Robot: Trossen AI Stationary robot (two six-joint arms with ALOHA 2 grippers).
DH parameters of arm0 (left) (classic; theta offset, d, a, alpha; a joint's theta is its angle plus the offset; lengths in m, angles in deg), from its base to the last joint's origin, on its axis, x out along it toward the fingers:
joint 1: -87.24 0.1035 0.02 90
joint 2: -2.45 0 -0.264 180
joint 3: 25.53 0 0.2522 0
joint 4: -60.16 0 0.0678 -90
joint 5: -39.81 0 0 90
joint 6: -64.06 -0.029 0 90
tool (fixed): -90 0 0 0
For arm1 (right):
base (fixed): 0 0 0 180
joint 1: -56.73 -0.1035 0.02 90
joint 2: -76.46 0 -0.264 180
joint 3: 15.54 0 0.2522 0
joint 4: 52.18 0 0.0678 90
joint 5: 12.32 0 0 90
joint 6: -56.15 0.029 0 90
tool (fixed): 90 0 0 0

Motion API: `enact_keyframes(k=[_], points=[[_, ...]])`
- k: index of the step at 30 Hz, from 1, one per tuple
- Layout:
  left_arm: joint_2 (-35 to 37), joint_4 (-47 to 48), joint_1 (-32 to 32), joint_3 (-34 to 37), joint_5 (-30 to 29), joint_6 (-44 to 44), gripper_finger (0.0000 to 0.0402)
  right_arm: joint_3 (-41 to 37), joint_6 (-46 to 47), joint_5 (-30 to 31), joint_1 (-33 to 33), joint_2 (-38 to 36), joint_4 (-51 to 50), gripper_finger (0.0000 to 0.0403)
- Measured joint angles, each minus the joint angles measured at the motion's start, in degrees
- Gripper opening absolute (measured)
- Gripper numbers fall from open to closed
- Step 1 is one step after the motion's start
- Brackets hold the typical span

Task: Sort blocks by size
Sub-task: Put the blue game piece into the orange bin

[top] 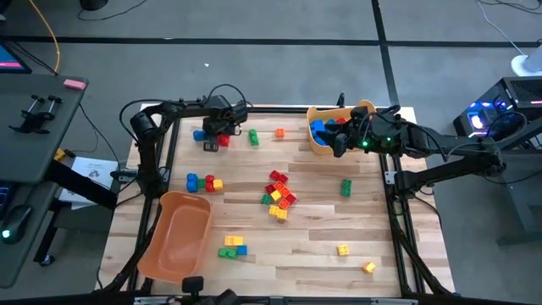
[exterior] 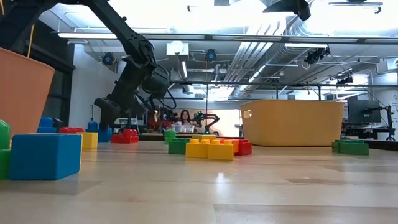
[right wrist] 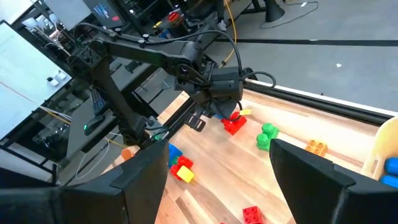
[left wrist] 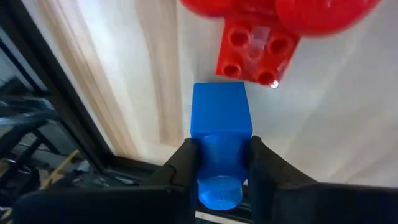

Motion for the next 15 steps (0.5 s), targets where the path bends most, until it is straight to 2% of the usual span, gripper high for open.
enact_keyframes(k=[5,11,13,15], points=[[1.58,3.51,-0.11,-1.85,0.58,1.08,0.0064,0.0,-0.09,0.0,0.0,0.0,0.0,0.0275],[6.47,4.37,-0.13,-8.92,1.58,4.26,0.0064,0.0,-0.18,0.0,0.0,0.0,-0.02,0.0275],[9.05,3.92,-0.09,-11.55,5.99,9.91,0.0064,0.0,-0.4,0.0,0.0,0.0,-0.02,0.0275],[12.59,2.56,-0.45,-12.41,13.51,17.24,0.0064,0.0,-0.85,0.0,0.0,0.0,-0.15,0.0275]])
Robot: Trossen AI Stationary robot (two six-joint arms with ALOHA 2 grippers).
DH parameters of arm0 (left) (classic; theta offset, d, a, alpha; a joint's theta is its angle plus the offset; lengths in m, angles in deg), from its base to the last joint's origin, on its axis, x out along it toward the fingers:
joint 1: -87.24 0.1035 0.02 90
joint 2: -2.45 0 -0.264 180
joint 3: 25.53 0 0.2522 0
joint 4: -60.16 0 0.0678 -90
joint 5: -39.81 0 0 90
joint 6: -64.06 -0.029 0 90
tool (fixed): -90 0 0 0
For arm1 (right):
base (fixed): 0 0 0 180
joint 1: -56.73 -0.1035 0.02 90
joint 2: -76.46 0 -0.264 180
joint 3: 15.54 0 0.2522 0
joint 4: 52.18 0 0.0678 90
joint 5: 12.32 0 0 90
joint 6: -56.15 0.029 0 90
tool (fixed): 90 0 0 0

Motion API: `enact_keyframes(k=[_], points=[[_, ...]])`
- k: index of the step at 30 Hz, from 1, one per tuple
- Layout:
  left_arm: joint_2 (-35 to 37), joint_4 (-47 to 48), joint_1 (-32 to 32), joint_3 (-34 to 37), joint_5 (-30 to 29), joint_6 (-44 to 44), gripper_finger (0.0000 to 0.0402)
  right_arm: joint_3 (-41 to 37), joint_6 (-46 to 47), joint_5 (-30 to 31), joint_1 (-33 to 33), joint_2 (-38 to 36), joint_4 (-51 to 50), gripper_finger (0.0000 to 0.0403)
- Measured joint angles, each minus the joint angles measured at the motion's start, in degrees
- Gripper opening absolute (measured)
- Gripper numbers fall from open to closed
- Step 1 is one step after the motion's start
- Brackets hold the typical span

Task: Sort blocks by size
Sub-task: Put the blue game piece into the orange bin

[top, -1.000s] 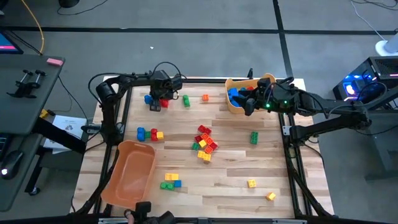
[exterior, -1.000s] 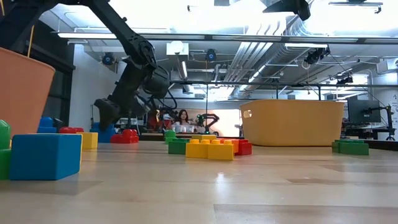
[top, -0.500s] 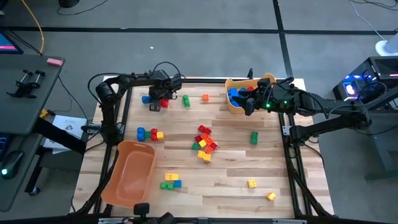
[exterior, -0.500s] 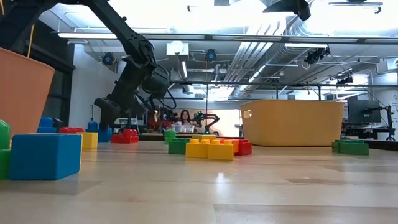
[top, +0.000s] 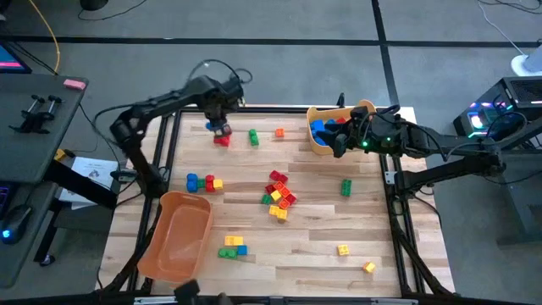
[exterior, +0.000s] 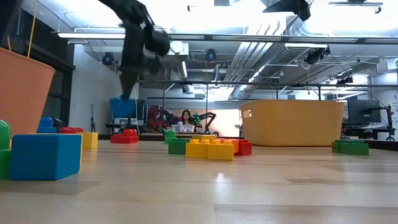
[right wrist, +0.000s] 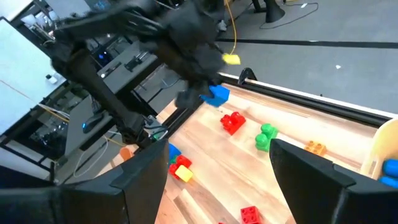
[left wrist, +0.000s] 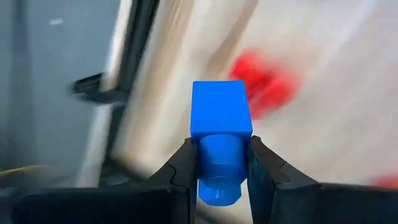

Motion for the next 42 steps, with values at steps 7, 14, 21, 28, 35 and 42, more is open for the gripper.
enact_keyframes(k=[7,14,21,28,35,42], points=[[18.07,-1.37,-11.22,4.01,12.47,18.15,0.0059,0.0,-2.27,0.01,-0.01,0.0,-0.55,0.0275],[34.18,0.38,-34.74,9.98,12.18,47.71,0.0001,0.0,-2.36,0.0,-0.02,0.0,-2.68,0.0275],[37.61,2.26,-58.63,15.53,9.65,76.22,0.0005,0.0,-2.09,0.0,-0.01,0.0,-6.08,0.0275],[36.16,-1.89,-63.74,19.94,2.48,83.78,0.0002,-0.02,-1.21,-0.36,-0.02,0.0,-7.3,0.0275],[35.62,-8.09,-60.46,20.59,1.26,73.8,0.0001,-0.02,-0.61,-4.79,-2.28,-0.02,-12.72,0.0275],[35.83,-8.53,-58.3,20.59,1.54,70.64,0.0,-0.02,2.15,-4.7,-4.64,0.0,-16.7,0.0275]])
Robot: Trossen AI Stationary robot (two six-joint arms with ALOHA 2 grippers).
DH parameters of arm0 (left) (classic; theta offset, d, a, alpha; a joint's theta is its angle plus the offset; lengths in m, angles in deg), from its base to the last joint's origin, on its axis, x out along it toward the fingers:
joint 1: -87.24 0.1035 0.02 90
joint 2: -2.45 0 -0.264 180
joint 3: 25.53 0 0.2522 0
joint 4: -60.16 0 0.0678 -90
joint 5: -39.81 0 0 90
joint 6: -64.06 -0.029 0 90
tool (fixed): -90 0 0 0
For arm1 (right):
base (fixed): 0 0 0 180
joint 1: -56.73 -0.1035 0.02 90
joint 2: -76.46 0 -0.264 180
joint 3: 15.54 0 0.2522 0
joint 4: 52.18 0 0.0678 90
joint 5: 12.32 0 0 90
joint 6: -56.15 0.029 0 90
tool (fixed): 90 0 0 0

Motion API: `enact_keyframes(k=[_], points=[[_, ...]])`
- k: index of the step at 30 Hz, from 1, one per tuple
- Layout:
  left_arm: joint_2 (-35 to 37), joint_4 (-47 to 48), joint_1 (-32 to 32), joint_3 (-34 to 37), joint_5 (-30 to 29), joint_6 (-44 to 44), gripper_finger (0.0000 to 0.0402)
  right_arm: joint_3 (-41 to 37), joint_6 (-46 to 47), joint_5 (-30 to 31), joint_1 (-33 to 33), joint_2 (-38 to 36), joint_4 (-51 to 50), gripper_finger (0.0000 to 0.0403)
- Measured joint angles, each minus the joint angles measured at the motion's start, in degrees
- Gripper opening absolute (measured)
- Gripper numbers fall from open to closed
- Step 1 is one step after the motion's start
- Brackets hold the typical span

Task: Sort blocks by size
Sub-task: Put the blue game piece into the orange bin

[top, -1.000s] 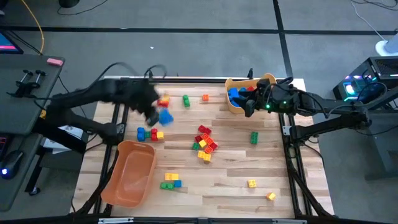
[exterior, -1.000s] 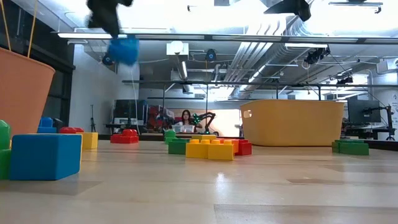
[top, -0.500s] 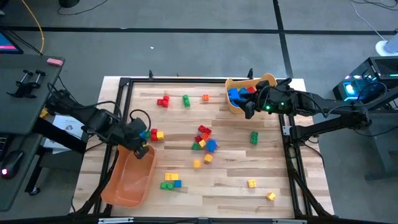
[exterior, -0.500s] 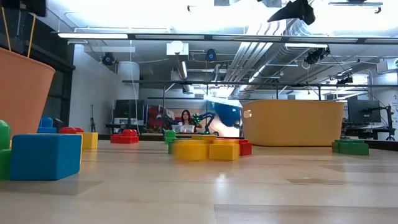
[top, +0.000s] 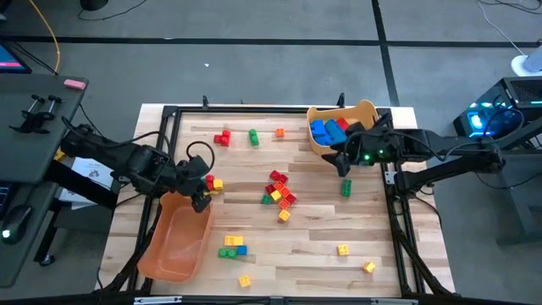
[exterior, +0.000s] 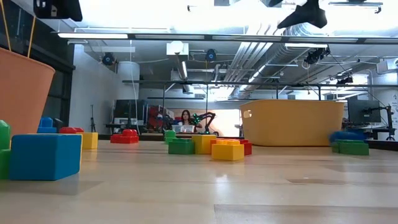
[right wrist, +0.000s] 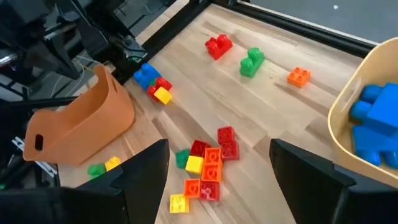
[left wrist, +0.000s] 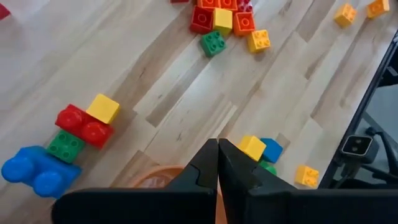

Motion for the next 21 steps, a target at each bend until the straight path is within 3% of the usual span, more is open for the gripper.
enact_keyframes(k=[21], points=[[0.01,-0.08,-0.1,0.0,1.69,-0.37,0.0,0.0,-1.52,0.09,-0.39,-0.01,-0.09,0.0275]])
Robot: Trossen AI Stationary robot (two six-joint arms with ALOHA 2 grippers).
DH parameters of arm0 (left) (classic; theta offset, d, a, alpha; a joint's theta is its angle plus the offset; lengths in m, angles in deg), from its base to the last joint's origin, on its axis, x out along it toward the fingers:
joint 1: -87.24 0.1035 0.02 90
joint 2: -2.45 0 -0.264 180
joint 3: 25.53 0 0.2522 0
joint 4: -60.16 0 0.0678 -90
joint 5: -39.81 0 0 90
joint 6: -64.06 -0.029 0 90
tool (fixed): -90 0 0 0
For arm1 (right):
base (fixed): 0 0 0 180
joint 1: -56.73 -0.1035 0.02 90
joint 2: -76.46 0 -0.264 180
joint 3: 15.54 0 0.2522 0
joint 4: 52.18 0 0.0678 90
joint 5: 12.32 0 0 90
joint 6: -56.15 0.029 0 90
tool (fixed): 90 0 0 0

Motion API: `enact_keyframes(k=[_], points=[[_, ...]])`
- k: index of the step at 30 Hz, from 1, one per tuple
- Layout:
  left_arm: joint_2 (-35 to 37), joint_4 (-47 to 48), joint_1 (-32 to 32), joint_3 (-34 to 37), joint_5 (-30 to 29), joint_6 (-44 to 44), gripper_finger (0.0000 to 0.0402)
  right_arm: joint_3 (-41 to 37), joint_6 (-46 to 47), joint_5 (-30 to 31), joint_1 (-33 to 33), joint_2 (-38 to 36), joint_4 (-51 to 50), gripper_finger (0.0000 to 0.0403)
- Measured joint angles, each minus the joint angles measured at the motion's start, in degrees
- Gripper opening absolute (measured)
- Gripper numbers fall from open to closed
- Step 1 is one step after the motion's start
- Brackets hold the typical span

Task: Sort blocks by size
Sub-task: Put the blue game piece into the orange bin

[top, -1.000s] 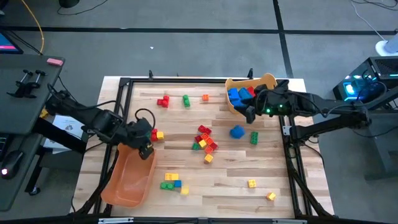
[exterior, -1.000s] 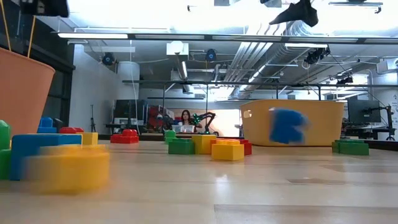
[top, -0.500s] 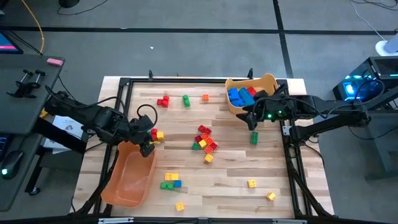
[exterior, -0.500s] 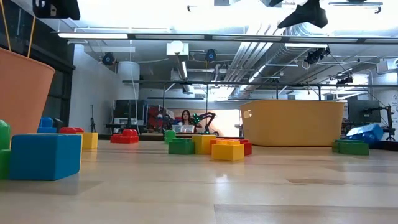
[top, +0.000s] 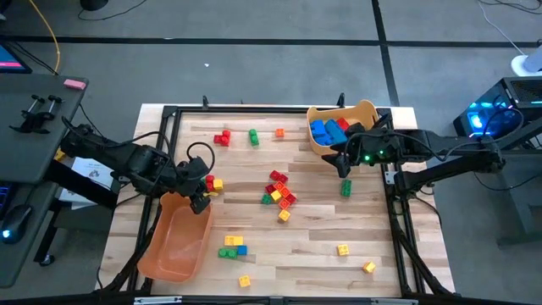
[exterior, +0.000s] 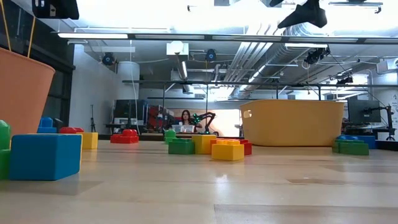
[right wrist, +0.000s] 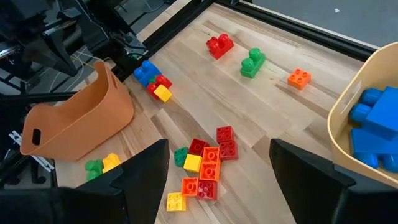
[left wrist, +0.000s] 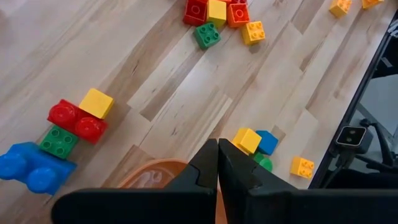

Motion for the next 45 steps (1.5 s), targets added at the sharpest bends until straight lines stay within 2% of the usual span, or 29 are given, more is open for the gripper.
enact_keyframes(k=[6,10,14,18,20,22,24,29,35,45], points=[[0.0,0.03,0.66,0.0,-2.22,-1.42,0.0004,0.0,-0.58,-0.01,0.28,0.01,0.0,0.0275],[0.0,0.93,4.56,-0.02,-1.67,-2.1,0.003,0.0,-1.45,0.02,0.28,0.01,0.0,0.0275],[-0.05,9.87,12.28,-0.02,2.75,-4.47,0.008,0.0,-1.46,0.4,0.28,0.01,0.0,0.0275],[-0.3,22.66,21.53,-0.02,1.13,-1.52,0.0149,0.0,-1.48,1.81,0.28,0.01,0.01,0.0275],[-0.18,24.84,24.32,0.79,-1.16,2.14,0.0182,0.0,-1.48,2.13,0.28,0.01,0.01,0.0275],[0.11,22.57,26.39,3.55,-1.74,3.04,0.0209,0.0,-1.48,2.18,0.28,0.0,0.02,0.0275],[0.13,16.49,28.19,7.27,-1.73,3.24,0.0231,0.0,-1.48,2.2,0.28,0.0,0.02,0.0275],[-0.44,2.04,31.33,19.19,1.66,10.04,0.0256,0.0,-1.45,2.22,0.28,0.0,0.04,0.0275],[-0.63,-1.46,33.09,25.62,2.16,19.71,0.0255,0.0,-1.32,2.22,0.28,-0.01,0.09,0.0275],[-0.69,-2.01,33.04,30.55,2.5,25.15,0.0255,0.0,-1.29,2.25,0.28,0.0,0.17,0.0275]])
